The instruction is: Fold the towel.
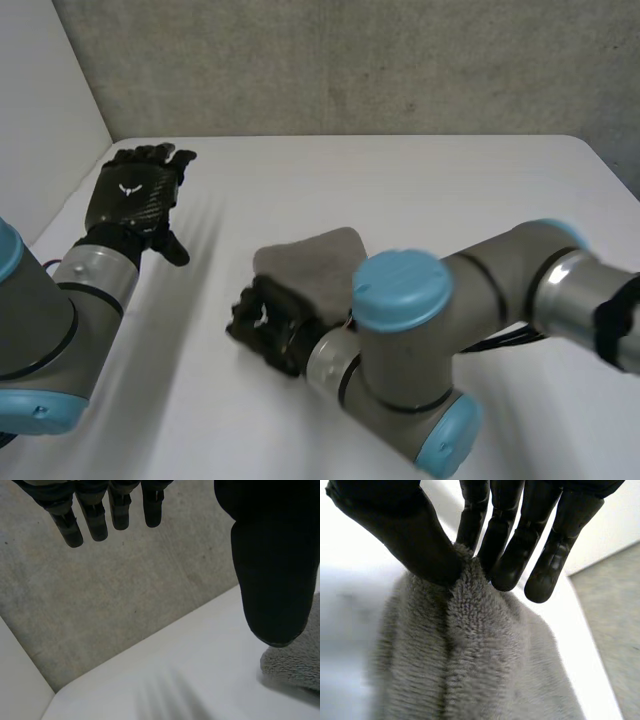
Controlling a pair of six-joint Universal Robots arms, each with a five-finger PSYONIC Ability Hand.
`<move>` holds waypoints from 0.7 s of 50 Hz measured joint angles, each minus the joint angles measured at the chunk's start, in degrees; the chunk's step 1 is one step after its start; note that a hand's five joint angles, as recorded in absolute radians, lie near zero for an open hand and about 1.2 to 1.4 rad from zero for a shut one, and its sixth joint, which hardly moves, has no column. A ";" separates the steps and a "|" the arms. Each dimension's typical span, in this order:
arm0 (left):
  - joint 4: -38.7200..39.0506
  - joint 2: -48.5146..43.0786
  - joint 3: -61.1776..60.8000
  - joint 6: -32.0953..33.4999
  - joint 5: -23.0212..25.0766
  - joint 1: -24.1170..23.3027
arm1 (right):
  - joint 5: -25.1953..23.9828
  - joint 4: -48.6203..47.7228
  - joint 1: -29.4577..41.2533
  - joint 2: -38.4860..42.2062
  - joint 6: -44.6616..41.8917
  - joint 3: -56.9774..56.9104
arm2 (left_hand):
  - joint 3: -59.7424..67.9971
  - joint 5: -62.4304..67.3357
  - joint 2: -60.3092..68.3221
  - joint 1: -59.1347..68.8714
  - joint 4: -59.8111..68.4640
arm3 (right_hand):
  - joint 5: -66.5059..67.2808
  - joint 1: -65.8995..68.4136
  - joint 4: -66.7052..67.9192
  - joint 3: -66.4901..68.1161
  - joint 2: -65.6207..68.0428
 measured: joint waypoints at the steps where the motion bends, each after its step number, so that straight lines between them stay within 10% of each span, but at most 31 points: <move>1: -0.04 0.05 0.18 -0.29 0.01 -0.02 | 0.44 0.64 0.37 0.36 -1.00 -0.03 | 0.00 0.00 0.00 0.00 0.00 | -6.77 -7.75 -6.52 -7.72 -7.86; 7: -1.12 -0.16 2.30 -1.90 0.02 -0.84 | 3.47 1.61 -0.96 -3.47 1.03 2.36 | 0.00 0.00 0.00 0.00 0.00 | -53.09 -51.73 -51.73 -52.26 -51.83; 21: -11.09 -8.91 12.99 -7.34 -0.54 -7.98 | 4.81 0.48 -14.31 -17.33 32.25 9.05 | 0.00 0.00 0.00 0.00 0.00 | -53.09 -53.33 -51.90 -52.84 -52.01; 35: -18.52 -26.38 22.94 -13.22 -2.96 -14.78 | 4.94 7.53 -18.25 -2.84 36.35 -1.13 | 0.00 0.00 0.00 0.00 0.00 | -53.09 -53.50 -51.90 -52.84 -52.01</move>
